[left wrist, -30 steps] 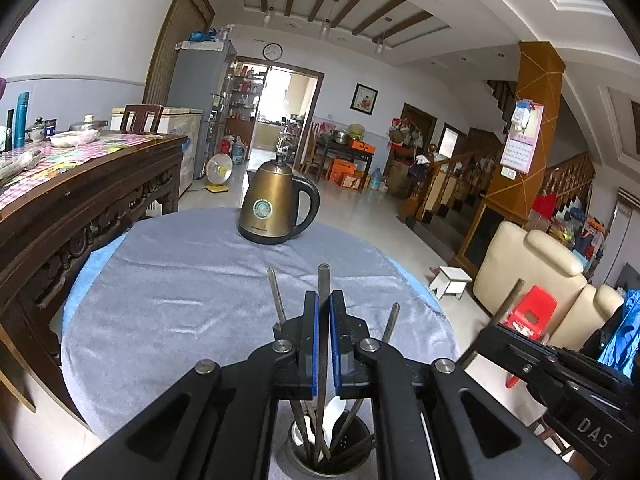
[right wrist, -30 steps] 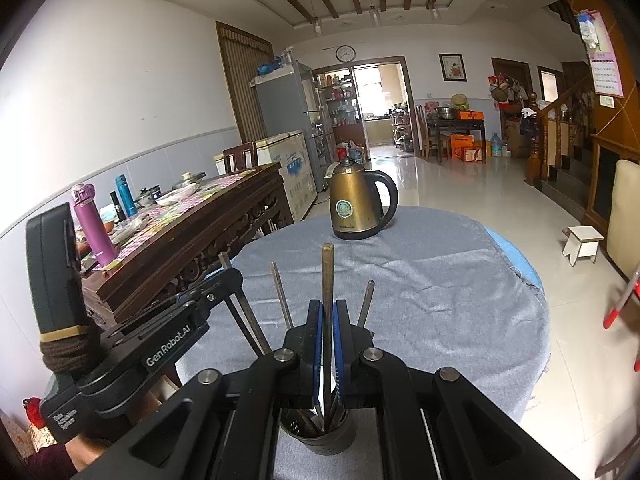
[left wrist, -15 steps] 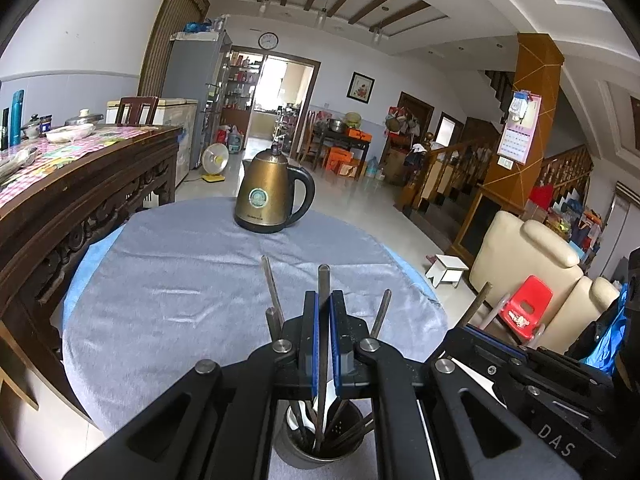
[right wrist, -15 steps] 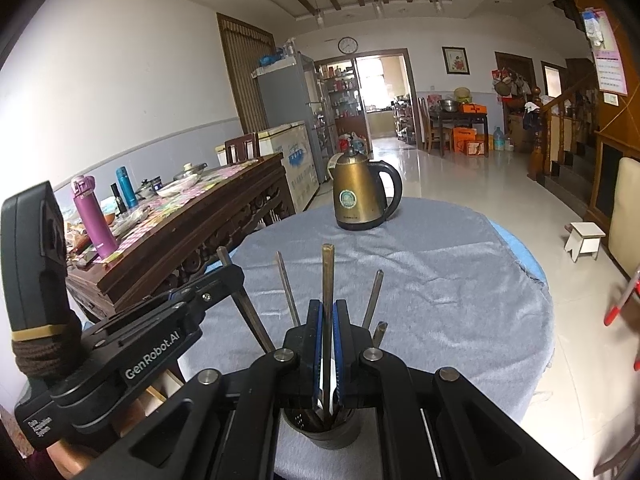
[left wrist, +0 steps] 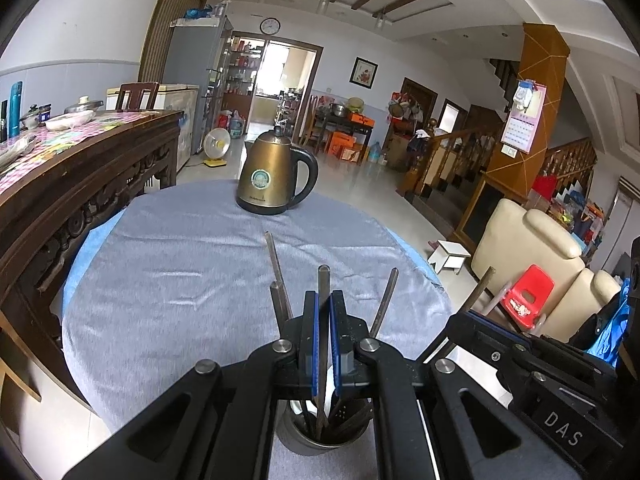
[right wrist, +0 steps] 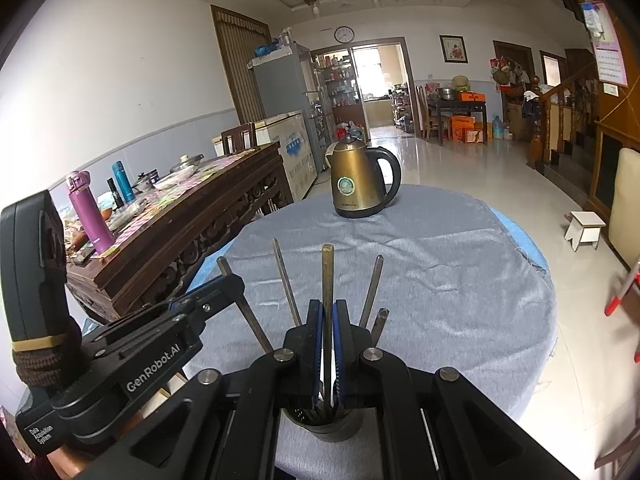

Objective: Organize utensils
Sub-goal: 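Push the held chopsticks down into the black cup with both tools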

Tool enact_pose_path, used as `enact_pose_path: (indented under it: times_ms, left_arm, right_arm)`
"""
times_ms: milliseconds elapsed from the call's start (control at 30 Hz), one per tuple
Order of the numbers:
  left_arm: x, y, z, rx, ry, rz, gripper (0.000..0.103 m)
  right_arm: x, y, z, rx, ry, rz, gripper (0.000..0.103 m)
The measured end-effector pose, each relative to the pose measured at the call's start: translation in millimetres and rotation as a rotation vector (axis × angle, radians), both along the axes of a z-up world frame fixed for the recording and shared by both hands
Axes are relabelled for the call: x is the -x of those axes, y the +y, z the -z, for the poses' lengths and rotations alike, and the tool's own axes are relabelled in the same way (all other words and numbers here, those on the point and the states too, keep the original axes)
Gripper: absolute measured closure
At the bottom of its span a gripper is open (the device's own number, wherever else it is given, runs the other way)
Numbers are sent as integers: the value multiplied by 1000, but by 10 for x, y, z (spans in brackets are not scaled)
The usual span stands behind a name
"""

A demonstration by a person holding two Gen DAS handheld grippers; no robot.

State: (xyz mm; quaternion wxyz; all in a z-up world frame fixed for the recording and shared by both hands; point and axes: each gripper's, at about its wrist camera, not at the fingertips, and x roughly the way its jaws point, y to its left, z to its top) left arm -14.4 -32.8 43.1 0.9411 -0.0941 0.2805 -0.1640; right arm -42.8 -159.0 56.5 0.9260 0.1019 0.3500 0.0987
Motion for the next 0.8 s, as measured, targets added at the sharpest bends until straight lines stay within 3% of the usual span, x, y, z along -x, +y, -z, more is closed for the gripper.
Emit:
enact_pose_path:
  times_ms: [800]
  left_arm:
    - [-38,28,52,-21,26,-1,98]
  right_arm:
    - [-105,12,161,-14,46,9,97]
